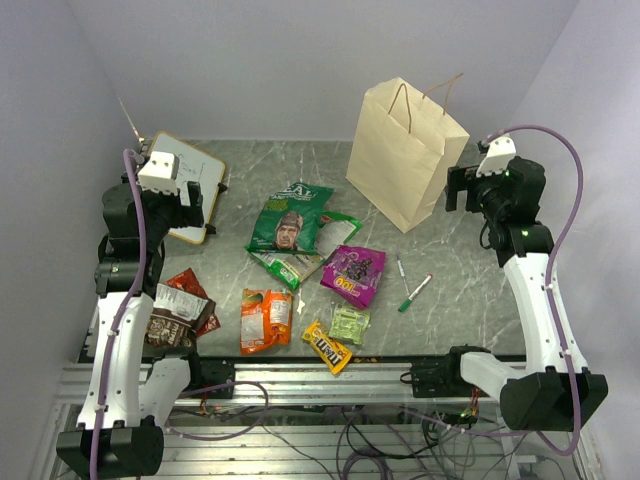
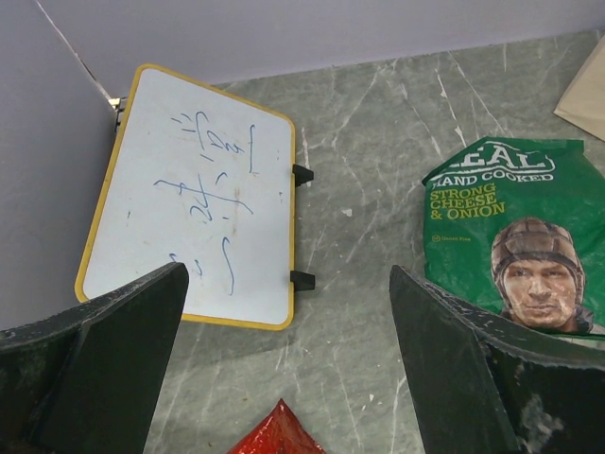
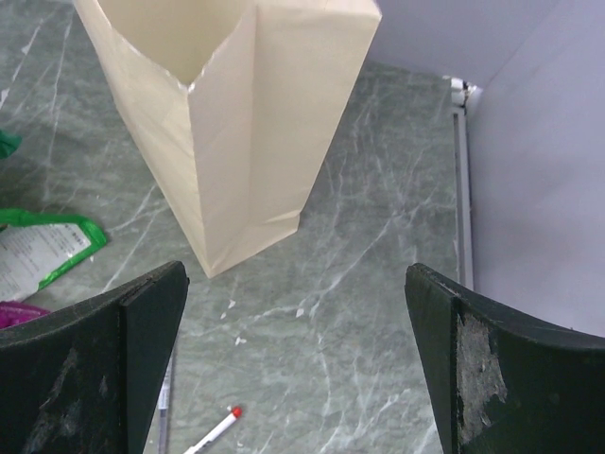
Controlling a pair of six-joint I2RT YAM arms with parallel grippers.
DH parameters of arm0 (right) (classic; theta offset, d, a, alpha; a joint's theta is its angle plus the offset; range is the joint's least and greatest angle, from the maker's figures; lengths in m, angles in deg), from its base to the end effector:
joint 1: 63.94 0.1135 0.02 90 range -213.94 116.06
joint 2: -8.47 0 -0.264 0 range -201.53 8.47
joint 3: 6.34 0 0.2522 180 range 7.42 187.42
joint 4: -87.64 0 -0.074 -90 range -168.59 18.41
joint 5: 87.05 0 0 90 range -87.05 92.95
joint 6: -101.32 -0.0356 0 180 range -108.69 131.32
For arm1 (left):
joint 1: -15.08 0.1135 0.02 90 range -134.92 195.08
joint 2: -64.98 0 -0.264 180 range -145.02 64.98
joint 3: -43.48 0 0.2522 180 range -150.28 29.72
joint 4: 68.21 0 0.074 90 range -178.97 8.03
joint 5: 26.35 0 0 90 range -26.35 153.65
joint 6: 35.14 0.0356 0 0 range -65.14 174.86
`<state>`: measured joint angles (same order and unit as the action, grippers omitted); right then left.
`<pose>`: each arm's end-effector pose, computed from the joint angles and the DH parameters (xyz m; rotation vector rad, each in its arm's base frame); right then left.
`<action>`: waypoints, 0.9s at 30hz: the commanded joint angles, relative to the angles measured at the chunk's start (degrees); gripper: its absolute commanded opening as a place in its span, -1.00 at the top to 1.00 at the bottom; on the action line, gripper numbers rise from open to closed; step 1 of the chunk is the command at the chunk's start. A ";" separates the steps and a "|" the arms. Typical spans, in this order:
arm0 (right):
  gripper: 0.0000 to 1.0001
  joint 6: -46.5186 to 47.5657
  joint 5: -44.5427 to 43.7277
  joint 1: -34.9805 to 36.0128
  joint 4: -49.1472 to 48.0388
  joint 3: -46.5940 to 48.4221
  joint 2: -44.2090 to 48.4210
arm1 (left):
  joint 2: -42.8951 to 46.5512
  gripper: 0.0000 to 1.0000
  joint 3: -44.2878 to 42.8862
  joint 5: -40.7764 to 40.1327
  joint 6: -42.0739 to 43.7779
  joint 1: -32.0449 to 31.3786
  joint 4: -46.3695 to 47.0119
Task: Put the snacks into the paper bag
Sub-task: Move the paper bag to the center of the board.
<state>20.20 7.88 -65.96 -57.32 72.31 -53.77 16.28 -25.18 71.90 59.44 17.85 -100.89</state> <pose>0.2427 -0.0055 0.3834 -0.1718 1.8872 -0.0480 0.1894 0.0040 0.3739 0.1313 1.7858 -0.0371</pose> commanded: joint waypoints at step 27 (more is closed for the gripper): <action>-0.88 -3.64 2.40 0.15 9.11 42.64 -34.12 | -0.32 -0.97 6.86 7.53 1.48 -0.40 6.97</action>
<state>18.17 10.02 -65.83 -54.19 110.49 -84.11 15.99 -18.42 77.48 60.29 17.85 -96.36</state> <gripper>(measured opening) 0.944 0.987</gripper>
